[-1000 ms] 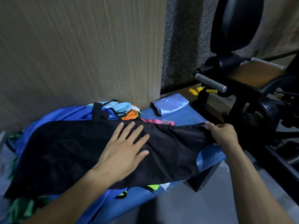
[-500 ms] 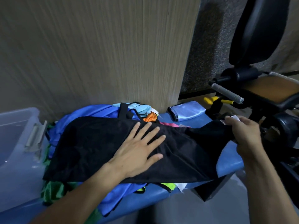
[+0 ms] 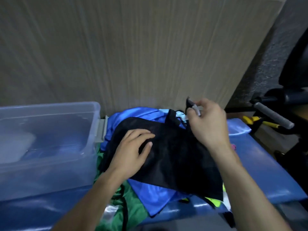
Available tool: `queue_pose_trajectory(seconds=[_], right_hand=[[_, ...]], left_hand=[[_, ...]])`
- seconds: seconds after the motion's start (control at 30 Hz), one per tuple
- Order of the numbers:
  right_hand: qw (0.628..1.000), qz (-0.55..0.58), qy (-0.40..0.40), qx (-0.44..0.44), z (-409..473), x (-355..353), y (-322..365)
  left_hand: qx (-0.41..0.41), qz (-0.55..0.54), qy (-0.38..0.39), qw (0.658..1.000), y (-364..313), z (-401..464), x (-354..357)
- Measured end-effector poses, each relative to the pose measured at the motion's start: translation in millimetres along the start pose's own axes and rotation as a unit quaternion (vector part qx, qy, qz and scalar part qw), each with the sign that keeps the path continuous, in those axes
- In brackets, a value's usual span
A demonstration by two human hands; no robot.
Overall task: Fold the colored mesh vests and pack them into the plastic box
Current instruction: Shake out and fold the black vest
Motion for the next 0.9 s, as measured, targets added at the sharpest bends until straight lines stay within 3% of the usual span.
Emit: queue_pose_trajectory(seconds=[0.07,0.17,0.3,0.43,0.6,0.73,0.8,0.9], right_hand=[[0.997,-0.06,0.031,-0.044,1,34,41],[0.971,-0.175,0.13,-0.094,-11,97,91],[0.937,-0.268,0.168,-0.146,-28,147,122],[0.929,-0.294,0.16,-0.157,-34,155,124],[0.959,-0.179,0.189,-0.113,-40,153,109],[0.955,-0.007,0.269,-0.124,-50,165,99],[0.945,0.073,0.296,-0.122,-52,168,91],[0.932,0.112,0.316,-0.138,-54,167,85]], left_hand=[[-0.048,-0.093,-0.08,0.991,9,-1,-18],[-0.135,-0.218,-0.192,0.947,27,-2,-40],[-0.241,-0.285,-0.212,0.903,50,-4,-39],[-0.33,-0.349,-0.213,0.851,59,-10,-32],[-0.405,-0.418,-0.227,0.781,67,-13,-25],[-0.425,-0.439,-0.226,0.758,68,-14,-22],[-0.424,-0.428,-0.215,0.769,71,-13,-22],[-0.404,-0.361,-0.184,0.82,70,-8,-25]])
Point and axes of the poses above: each hand's wrist, its own z-axis towards the middle knuckle, its own x-axis out of the palm, y = z × x, the point moved 8 cm from there along z, towards the middle knuckle, and after that the axes turned 14 degrees about -z, right-handed, at the moved point
